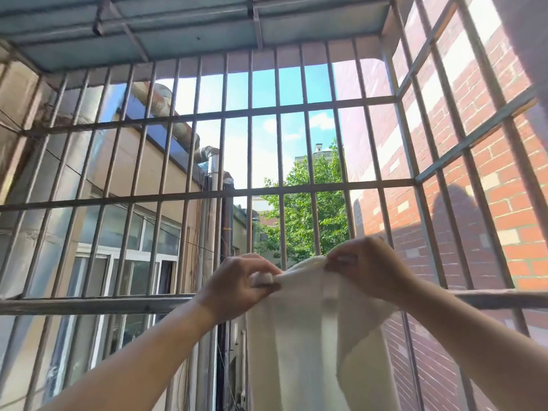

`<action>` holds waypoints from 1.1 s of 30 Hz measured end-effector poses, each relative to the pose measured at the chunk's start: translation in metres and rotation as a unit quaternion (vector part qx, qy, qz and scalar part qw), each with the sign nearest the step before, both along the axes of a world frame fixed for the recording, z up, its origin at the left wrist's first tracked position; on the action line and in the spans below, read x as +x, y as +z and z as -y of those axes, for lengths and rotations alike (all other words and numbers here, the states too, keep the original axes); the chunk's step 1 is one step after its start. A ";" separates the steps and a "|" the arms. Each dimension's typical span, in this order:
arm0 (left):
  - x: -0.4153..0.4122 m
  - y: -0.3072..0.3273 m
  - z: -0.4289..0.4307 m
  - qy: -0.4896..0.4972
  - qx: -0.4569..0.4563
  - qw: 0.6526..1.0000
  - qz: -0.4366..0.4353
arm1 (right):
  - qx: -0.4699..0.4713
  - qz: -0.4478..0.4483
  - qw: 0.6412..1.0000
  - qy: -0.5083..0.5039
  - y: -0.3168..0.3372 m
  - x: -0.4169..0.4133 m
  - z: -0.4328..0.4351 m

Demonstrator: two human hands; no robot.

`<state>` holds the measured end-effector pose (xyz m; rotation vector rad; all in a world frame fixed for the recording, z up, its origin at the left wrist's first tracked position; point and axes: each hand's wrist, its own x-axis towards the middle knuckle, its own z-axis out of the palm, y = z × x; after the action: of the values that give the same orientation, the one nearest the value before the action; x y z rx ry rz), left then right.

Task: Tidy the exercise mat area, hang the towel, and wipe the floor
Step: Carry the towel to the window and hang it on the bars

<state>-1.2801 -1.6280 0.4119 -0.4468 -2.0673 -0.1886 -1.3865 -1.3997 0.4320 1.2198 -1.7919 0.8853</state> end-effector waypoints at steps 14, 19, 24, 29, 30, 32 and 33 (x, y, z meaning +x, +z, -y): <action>-0.050 0.034 0.006 0.185 0.126 0.907 0.355 | 0.183 0.134 0.974 -0.011 0.030 -0.024 0.013; -0.037 0.020 0.010 0.092 0.168 0.937 0.294 | 0.263 0.074 0.962 -0.009 -0.004 0.014 -0.006; -0.015 0.009 -0.007 0.017 0.166 0.978 0.125 | 0.188 0.028 0.981 -0.026 -0.023 0.010 -0.005; 0.015 -0.027 -0.008 0.064 -0.021 0.997 0.047 | 0.166 0.025 0.986 0.018 -0.026 0.010 -0.009; 0.018 -0.033 -0.002 0.092 -0.055 0.994 0.004 | 0.160 0.022 0.987 0.025 -0.028 0.010 -0.010; 0.022 -0.042 0.010 0.110 -0.060 0.991 -0.053 | 0.155 0.002 0.988 0.026 -0.033 0.008 -0.010; 0.023 -0.043 0.013 0.100 -0.045 0.992 -0.058 | 0.153 -0.010 0.988 0.026 -0.035 0.007 -0.011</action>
<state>-1.2567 -1.6414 0.3692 -0.2940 -1.9959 0.0495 -1.3792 -1.3889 0.3966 1.4669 -1.9370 0.6392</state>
